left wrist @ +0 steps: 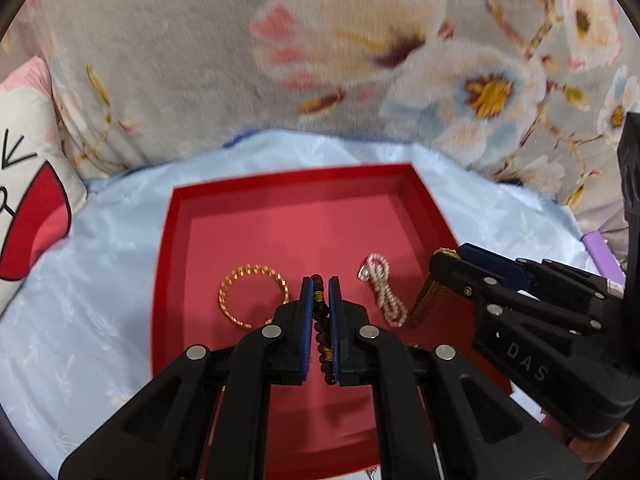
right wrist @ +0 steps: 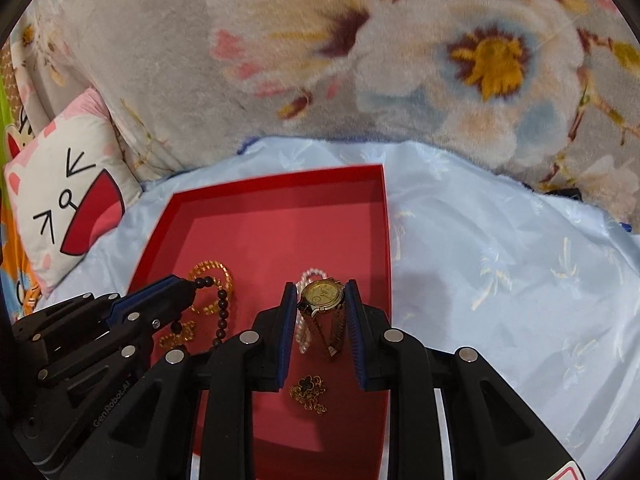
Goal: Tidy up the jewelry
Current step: 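Carry the watch and bead bracelet into the red box and release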
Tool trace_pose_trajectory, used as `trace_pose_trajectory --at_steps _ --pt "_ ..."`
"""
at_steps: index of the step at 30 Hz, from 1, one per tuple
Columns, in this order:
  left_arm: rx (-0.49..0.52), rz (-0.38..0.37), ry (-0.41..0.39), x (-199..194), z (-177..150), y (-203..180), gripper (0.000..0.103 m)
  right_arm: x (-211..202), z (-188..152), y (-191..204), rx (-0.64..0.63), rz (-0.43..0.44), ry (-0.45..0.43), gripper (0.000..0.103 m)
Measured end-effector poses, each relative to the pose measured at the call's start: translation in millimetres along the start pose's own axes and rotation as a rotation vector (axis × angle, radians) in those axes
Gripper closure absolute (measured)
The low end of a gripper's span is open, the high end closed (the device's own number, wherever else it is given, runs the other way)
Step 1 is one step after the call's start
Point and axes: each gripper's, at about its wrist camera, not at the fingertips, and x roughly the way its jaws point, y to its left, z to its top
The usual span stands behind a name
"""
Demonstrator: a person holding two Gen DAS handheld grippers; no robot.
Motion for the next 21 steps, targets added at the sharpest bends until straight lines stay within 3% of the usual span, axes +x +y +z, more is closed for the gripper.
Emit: trace_pose_trajectory --at_steps 7,14,21 --pt "0.007 0.023 0.012 11.4 -12.1 0.0 0.096 10.7 -19.0 -2.6 -0.014 0.000 0.030 0.080" --pt "-0.008 0.034 0.003 8.7 -14.5 3.3 0.080 7.9 -21.8 -2.4 -0.031 -0.015 0.004 0.079" --pt "0.005 0.052 -0.022 -7.8 -22.8 7.0 0.075 -13.8 -23.3 -8.3 -0.020 -0.005 -0.031 0.079"
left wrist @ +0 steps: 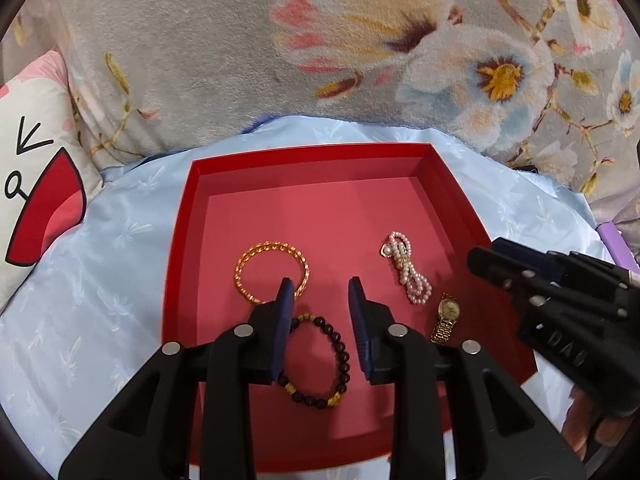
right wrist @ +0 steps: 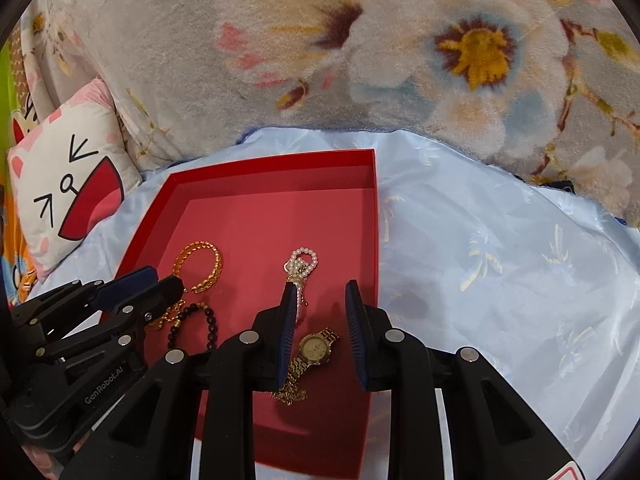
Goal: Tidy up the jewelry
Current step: 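Carry the watch and bead bracelet into the red box and release, then withdraw both tools from the box and move them toward the loose rings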
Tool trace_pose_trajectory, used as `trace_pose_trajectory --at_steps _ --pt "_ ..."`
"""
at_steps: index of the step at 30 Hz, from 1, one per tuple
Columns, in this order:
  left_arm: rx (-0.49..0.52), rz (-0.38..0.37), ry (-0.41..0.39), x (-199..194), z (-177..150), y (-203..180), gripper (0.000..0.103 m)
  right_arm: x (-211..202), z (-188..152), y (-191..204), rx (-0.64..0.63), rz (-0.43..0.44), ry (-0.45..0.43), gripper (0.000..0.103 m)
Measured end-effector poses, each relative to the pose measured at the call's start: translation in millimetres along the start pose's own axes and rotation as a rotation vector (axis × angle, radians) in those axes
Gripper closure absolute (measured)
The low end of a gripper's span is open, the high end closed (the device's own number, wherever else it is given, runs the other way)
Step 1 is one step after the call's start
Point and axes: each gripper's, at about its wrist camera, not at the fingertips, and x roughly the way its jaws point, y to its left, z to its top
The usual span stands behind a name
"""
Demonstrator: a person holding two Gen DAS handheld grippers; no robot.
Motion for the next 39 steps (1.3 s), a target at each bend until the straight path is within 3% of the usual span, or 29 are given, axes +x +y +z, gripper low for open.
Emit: trace_pose_trajectory --at_steps 8,16,20,22,30,39 --pt "-0.003 0.006 -0.041 -40.2 -18.3 12.9 0.073 -46.9 -33.5 -3.7 -0.014 0.003 -0.033 0.077" --pt "-0.023 0.006 -0.055 -85.5 -53.7 25.2 0.067 -88.1 -89.4 -0.2 -0.015 0.020 -0.021 0.074" --pt "-0.012 0.041 -0.047 -103.0 -83.1 32.9 0.058 -103.6 -121.0 3.8 -0.005 0.029 -0.015 0.069" --pt "-0.006 0.052 -0.034 -108.2 -98.9 34.9 0.057 -109.1 -138.0 4.6 0.006 0.041 -0.002 0.068" --pt "-0.006 -0.032 0.063 -118.1 -168.8 28.3 0.056 -111.6 -185.4 8.3 0.033 0.050 0.066 0.068" --pt "0.031 -0.051 0.107 -111.5 -201.8 13.1 0.056 -105.6 -208.7 5.6 0.073 0.045 0.098 0.068"
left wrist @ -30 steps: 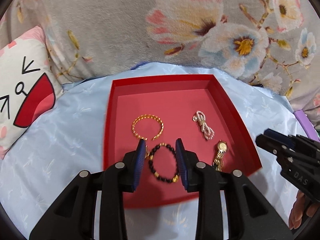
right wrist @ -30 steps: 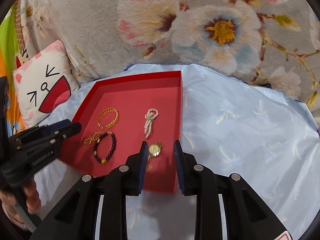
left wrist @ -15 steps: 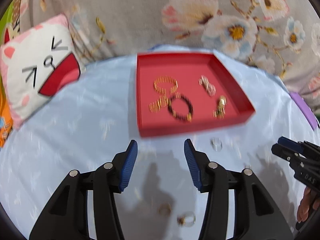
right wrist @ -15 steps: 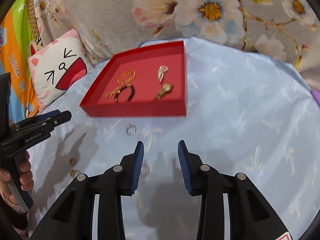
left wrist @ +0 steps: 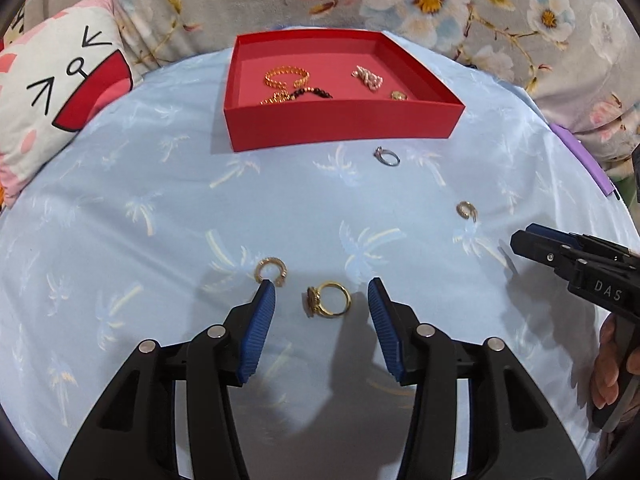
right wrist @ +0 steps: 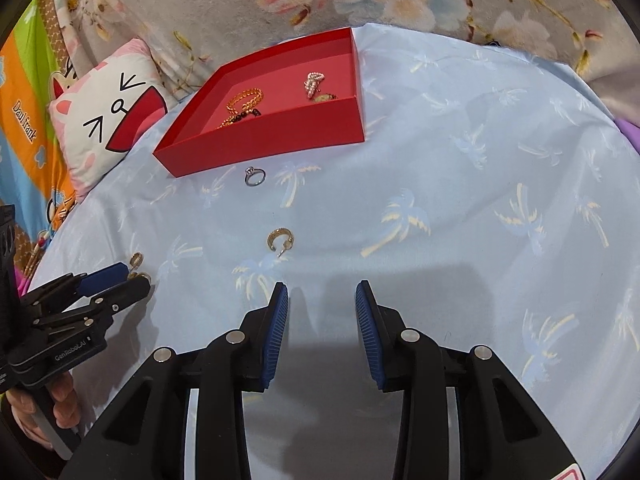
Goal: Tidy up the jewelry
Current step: 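Withdraw both tools from the box and move them toward the loose rings, then close the left tool on the gold stone ring while the right tool grasps the silver ring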
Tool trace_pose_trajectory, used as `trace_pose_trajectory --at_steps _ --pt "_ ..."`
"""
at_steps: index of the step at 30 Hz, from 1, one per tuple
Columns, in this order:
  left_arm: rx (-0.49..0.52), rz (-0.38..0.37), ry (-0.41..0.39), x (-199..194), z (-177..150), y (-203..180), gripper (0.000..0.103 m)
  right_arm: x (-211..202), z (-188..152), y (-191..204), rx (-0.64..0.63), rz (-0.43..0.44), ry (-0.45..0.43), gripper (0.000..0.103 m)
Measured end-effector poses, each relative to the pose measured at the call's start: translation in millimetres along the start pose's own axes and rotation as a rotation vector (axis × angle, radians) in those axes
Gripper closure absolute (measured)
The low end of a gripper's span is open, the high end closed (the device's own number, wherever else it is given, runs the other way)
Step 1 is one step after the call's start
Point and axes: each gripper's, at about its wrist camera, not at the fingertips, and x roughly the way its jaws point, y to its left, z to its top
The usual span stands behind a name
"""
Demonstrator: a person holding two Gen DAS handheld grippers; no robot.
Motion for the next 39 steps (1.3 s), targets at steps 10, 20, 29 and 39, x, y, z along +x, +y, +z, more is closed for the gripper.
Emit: trace_pose_trajectory --at_steps 10,20,29,39 --pt "-0.009 -0.001 -0.020 -0.8 -4.0 3.2 0.057 7.6 7.0 18.0 -0.067 -0.024 -0.011 0.068" --pt "-0.017 0.001 -0.024 -2.1 -4.6 4.8 0.057 32.1 28.2 32.8 -0.104 -0.050 -0.002 0.068" --pt "-0.031 -0.016 -0.027 -6.8 -9.4 7.4 0.058 33.2 30.1 28.6 -0.081 -0.027 -0.004 0.068" --pt "0.001 -0.015 -0.025 -2.6 -6.0 -3.5 0.089 32.6 29.4 28.9 -0.083 -0.024 -0.009 0.068"
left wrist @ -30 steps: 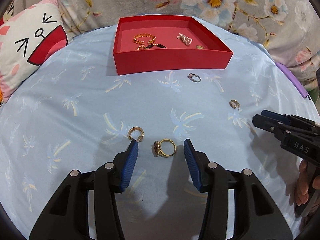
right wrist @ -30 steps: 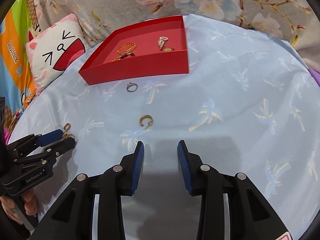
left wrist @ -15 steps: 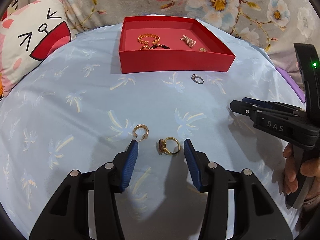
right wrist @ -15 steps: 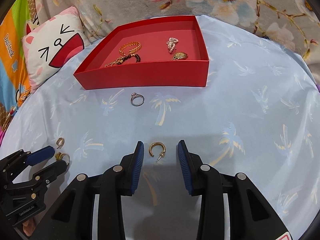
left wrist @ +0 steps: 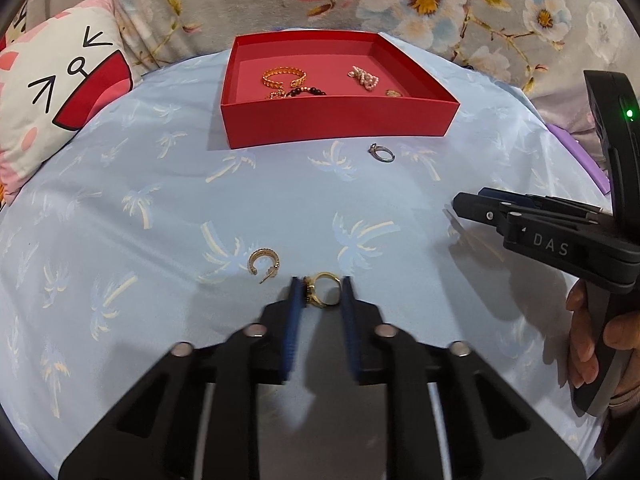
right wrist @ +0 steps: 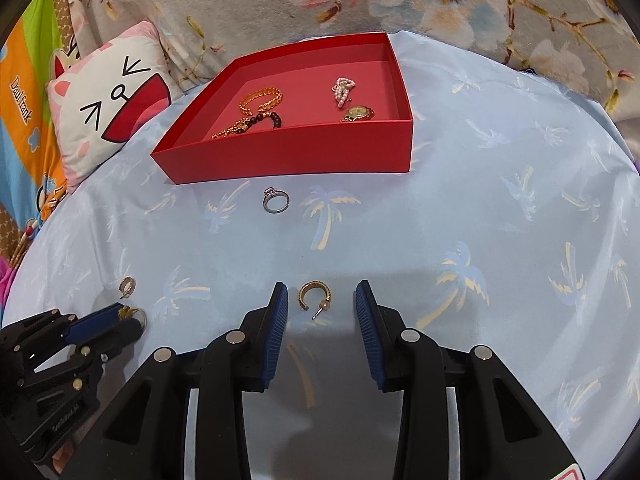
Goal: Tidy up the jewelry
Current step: 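Close the left tool on the gold stone ring while the right tool grasps the silver ring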
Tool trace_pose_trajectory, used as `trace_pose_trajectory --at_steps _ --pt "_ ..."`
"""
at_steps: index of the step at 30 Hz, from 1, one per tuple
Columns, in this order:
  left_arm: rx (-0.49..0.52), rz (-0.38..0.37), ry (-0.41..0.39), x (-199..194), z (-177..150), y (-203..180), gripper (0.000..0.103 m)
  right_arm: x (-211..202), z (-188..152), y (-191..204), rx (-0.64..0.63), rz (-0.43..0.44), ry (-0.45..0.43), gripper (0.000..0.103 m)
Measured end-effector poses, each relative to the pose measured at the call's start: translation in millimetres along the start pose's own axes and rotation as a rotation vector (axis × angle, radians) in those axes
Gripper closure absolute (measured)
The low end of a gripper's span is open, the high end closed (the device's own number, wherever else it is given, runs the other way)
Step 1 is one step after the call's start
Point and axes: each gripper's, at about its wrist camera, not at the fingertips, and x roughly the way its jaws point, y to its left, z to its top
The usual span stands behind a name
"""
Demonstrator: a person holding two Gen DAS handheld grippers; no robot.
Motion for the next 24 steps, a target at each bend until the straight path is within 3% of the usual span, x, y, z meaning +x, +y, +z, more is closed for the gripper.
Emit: trace_pose_trajectory --at_steps 5,15,24 --pt "0.007 -0.015 -0.005 -0.9 -0.1 -1.4 0.098 -1.3 0.0 0.0 -0.002 0.001 -0.007 0.068" --pt "-0.011 -0.041 -0.025 -9.8 4.3 4.3 0.099 4.9 26.9 16.3 -0.050 0.027 -0.024 0.068" --pt "-0.042 -0.006 -0.054 -15.0 9.2 22.6 0.099 48.6 58.5 37.8 -0.102 0.025 0.017 0.068"
